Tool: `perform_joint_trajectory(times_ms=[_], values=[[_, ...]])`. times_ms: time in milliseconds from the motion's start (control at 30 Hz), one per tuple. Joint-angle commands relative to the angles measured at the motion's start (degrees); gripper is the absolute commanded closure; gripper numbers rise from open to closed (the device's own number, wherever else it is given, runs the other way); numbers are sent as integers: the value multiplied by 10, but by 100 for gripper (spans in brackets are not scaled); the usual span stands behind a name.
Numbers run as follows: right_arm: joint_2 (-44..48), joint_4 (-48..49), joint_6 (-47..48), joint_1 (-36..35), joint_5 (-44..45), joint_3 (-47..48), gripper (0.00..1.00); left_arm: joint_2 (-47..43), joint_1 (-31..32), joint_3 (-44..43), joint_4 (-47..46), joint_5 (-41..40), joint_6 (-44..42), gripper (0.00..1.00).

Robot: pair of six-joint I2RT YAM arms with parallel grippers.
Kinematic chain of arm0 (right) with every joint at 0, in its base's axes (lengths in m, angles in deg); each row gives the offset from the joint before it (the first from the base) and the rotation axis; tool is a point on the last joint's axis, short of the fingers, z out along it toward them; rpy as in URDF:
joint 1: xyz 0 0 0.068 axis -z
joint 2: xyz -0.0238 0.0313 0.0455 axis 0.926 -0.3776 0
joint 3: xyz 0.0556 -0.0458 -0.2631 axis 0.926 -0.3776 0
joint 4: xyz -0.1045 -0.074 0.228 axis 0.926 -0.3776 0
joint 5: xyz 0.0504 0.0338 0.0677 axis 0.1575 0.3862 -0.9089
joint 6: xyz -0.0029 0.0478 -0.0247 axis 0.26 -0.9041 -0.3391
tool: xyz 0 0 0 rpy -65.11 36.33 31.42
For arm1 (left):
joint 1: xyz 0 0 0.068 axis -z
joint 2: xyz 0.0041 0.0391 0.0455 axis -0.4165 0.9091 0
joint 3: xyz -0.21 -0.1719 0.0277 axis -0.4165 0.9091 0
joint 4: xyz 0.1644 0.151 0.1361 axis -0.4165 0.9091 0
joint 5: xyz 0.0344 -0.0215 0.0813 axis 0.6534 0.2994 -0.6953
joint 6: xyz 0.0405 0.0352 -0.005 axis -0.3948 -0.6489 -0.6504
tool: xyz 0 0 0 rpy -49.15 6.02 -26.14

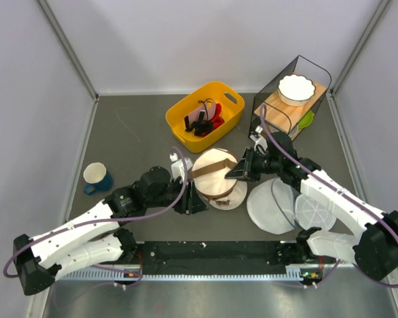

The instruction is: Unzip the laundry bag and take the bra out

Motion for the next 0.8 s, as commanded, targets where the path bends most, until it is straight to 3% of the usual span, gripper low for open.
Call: perform_joint_trajectory(times_ms=[0, 100, 433, 533, 767], values=[[10, 97, -65, 3, -2, -21, 100, 14, 4, 24, -108, 39, 48, 54], [9, 111, -74, 2, -4, -28, 100, 16, 4, 37, -123, 30, 47, 43], [11, 114, -72, 3, -11, -23, 100, 39, 4, 43, -128, -21, 21, 38], [11, 116, -72, 2, -14, -21, 100, 39, 3, 48, -140, -40, 19, 32], [14, 116, -70, 2, -17, -22, 100, 45, -2, 51, -178, -20, -7, 27]])
